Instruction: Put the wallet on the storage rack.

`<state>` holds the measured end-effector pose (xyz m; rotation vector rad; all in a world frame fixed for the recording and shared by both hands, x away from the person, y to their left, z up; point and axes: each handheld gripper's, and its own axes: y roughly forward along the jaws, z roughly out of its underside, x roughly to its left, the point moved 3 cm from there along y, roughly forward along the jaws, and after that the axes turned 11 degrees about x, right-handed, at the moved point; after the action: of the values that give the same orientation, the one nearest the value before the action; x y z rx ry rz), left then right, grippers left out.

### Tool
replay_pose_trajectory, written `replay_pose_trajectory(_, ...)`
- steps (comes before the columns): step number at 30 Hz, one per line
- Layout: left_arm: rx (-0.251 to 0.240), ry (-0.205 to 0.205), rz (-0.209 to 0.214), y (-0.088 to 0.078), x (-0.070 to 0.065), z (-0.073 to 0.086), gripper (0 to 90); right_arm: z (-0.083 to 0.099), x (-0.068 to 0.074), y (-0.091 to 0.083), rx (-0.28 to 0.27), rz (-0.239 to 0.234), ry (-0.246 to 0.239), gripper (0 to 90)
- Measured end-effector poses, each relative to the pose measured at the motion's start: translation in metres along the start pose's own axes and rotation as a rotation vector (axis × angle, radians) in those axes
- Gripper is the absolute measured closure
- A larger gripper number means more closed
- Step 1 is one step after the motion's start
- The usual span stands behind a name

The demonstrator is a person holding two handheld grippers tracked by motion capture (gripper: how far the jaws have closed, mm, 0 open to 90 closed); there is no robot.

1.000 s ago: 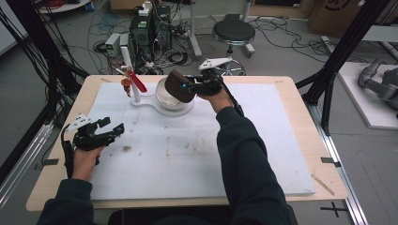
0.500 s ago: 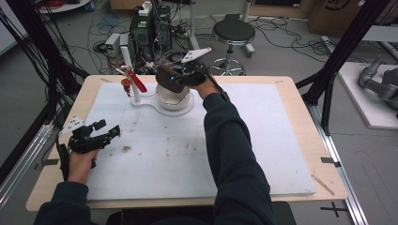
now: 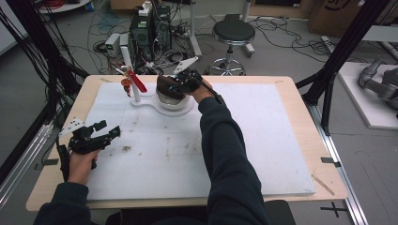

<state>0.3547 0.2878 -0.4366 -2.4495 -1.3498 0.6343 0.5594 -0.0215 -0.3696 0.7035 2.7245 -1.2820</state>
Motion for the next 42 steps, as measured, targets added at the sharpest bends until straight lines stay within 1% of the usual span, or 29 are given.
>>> replay_pose_trajectory(3,0.002,-0.002,0.000,0.000,0.000,0.000,23.9,0.003,0.000,0.003,0.020,0.018,-0.008,64.8)
replay_pose_trajectory(5,0.002,-0.001,-0.001,0.000,0.000,0.000,23.9,0.007,-0.001,0.006,0.026,0.026,0.036,62.0)
replay_pose_trajectory(6,0.002,-0.002,0.001,0.000,0.000,0.000,23.9,0.008,-0.002,0.005,0.012,0.022,0.058,61.6)
replay_pose_trajectory(8,0.002,-0.001,0.001,0.000,0.000,0.000,23.9,0.010,-0.003,0.003,-0.007,0.008,0.096,55.2)
replay_pose_trajectory(10,0.003,-0.001,0.005,0.001,0.000,0.000,23.9,0.010,-0.003,-0.003,-0.004,0.006,0.120,47.6)
replay_pose_trajectory(13,0.001,0.003,0.003,0.001,0.000,0.000,23.9,0.012,-0.006,-0.018,-0.018,-0.002,0.157,46.4)
replay_pose_trajectory(15,-0.006,-0.004,0.004,0.001,0.000,0.000,23.9,0.019,-0.007,-0.029,-0.050,0.010,0.190,45.1)
replay_pose_trajectory(16,-0.006,-0.006,0.002,0.001,0.000,0.000,23.9,0.024,-0.007,-0.035,-0.046,-0.002,0.216,44.3)
replay_pose_trajectory(18,-0.008,-0.006,0.005,0.001,0.001,0.000,23.9,0.036,-0.010,-0.045,-0.028,-0.012,0.262,40.2)
replay_pose_trajectory(19,-0.009,-0.006,0.005,0.001,0.001,0.000,23.9,0.041,-0.011,-0.051,-0.019,-0.031,0.292,39.9)
replay_pose_trajectory(20,-0.011,-0.004,0.006,0.001,0.001,0.000,23.9,0.048,-0.012,-0.058,-0.018,-0.033,0.315,40.0)
replay_pose_trajectory(21,-0.015,-0.010,0.008,0.001,0.001,0.000,23.9,0.056,-0.011,-0.065,-0.045,-0.015,0.318,41.6)
replay_pose_trajectory(22,-0.018,-0.011,0.011,0.001,0.001,-0.001,23.9,0.063,-0.011,-0.073,-0.056,-0.015,0.333,41.1)
replay_pose_trajectory(23,-0.023,-0.016,0.016,0.000,0.001,-0.001,23.9,0.072,-0.011,-0.079,-0.050,-0.013,0.349,39.1)
replay_pose_trajectory(25,-0.031,-0.019,0.021,0.000,0.000,-0.002,23.9,0.089,-0.009,-0.093,-0.062,-0.005,0.382,37.2)
replay_pose_trajectory(27,-0.037,-0.016,0.020,0.001,-0.001,-0.003,23.3,0.103,-0.008,-0.104,-0.011,-0.029,0.441,29.0)
replay_pose_trajectory(28,-0.035,-0.012,0.011,0.001,-0.002,-0.004,21.2,0.114,-0.005,-0.112,-0.017,-0.005,0.460,29.1)
replay_pose_trajectory(29,-0.039,-0.013,-0.001,0.002,-0.003,-0.005,18.2,0.121,-0.002,-0.118,0.014,-0.009,0.474,27.8)
replay_pose_trajectory(30,-0.048,-0.010,-0.008,0.002,-0.004,-0.006,16.8,0.128,0.000,-0.123,0.042,0.005,0.477,25.4)
replay_pose_trajectory(31,-0.056,-0.001,-0.009,0.002,-0.005,-0.007,16.8,0.135,0.004,-0.130,0.029,0.033,0.464,25.2)
replay_pose_trajectory(32,-0.059,0.006,-0.013,0.002,-0.006,-0.008,16.8,0.141,0.009,-0.136,0.017,0.037,0.460,24.9)
replay_pose_trajectory(35,-0.067,0.038,-0.018,0.004,-0.009,-0.009,16.9,0.163,0.023,-0.150,-0.010,0.084,0.471,21.3)
replay_pose_trajectory(36,-0.063,0.049,-0.020,0.004,-0.009,-0.009,17.2,0.179,0.033,-0.157,-0.018,0.117,0.469,21.0)
replay_pose_trajectory(37,-0.064,0.060,-0.025,0.005,-0.009,-0.009,17.2,0.179,0.033,-0.157,-0.018,0.117,0.469,21.0)
replay_pose_trajectory(38,-0.069,0.064,-0.025,0.005,-0.009,-0.009,17.2,0.187,0.037,-0.160,-0.020,0.132,0.476,20.8)
replay_pose_trajectory(39,-0.071,0.065,-0.031,0.005,-0.008,-0.009,17.2,0.201,0.043,-0.166,-0.033,0.153,0.498,20.7)
replay_pose_trajectory(40,-0.076,0.064,-0.040,0.005,-0.008,-0.010,17.2,0.201,0.043,-0.166,-0.033,0.153,0.498,20.7)
replay_pose_trajectory(41,-0.080,0.057,-0.046,0.005,-0.007,-0.010,16.8,0.213,0.049,-0.170,-0.028,0.172,0.513,20.7)
replay_pose_trajectory(42,-0.085,0.045,-0.042,0.004,-0.007,-0.011,16.8,0.213,0.049,-0.170,-0.028,0.172,0.513,20.7)
